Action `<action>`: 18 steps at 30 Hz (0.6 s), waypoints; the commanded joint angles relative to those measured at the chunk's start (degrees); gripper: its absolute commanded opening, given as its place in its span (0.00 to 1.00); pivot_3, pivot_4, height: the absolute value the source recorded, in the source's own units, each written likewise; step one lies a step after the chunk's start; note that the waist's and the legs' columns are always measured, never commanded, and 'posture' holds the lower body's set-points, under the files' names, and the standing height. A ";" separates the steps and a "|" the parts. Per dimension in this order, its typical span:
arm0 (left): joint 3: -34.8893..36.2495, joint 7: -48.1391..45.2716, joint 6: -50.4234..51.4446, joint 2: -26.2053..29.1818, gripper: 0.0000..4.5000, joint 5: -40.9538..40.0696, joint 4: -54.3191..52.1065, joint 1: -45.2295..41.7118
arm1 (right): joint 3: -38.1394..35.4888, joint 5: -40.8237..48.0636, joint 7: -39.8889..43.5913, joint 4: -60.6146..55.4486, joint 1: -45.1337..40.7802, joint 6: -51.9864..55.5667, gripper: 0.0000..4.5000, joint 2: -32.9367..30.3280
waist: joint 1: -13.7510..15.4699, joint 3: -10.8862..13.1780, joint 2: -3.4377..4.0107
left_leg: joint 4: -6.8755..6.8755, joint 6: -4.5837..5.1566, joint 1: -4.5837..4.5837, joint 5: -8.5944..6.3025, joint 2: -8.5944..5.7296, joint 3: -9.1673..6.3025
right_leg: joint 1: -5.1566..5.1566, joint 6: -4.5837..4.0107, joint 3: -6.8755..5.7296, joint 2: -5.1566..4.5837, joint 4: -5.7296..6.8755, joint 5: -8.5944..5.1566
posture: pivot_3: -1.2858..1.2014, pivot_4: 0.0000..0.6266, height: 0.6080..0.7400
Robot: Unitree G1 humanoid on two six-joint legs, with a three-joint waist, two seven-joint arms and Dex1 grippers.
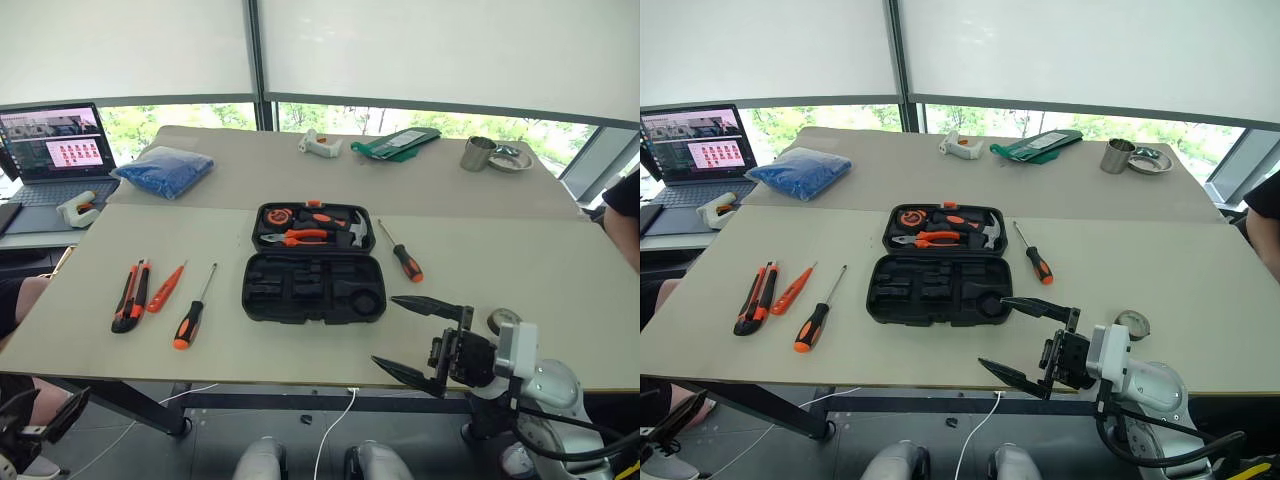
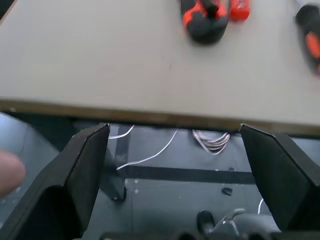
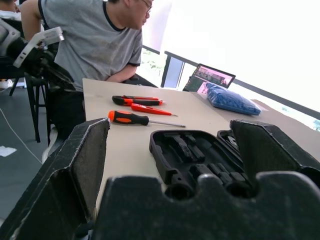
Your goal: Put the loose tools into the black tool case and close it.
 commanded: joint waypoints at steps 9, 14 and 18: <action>-16.44 18.59 28.03 7.89 0.99 -5.78 -10.88 -22.84 | -1.89 1.79 1.68 0.95 -3.39 1.40 1.00 -2.55 | -0.38 -0.05 0.03 | -0.03 0.06 0.00 0.01 -0.06 0.06 | 0.23 0.37 0.07 0.08 0.11 0.30 | 0.52 0.24 1.00; -23.09 23.10 31.34 5.06 0.88 -2.80 -8.79 -29.25 | -1.99 1.51 1.21 0.79 -3.65 2.27 1.00 -2.79 | -1.05 -0.05 0.02 | -0.06 0.17 -0.02 0.06 0.01 0.07 | 0.21 0.43 0.09 0.26 0.13 0.35 | 0.52 0.24 1.00; -25.55 23.73 31.66 3.69 0.59 -1.23 -7.92 -31.81 | -2.44 1.30 0.79 0.31 -3.00 2.98 1.00 -2.99 | -1.00 -0.05 0.03 | -0.05 0.17 0.02 0.05 -0.01 0.07 | 0.22 0.42 0.11 0.28 0.14 0.36 | 0.52 0.24 1.00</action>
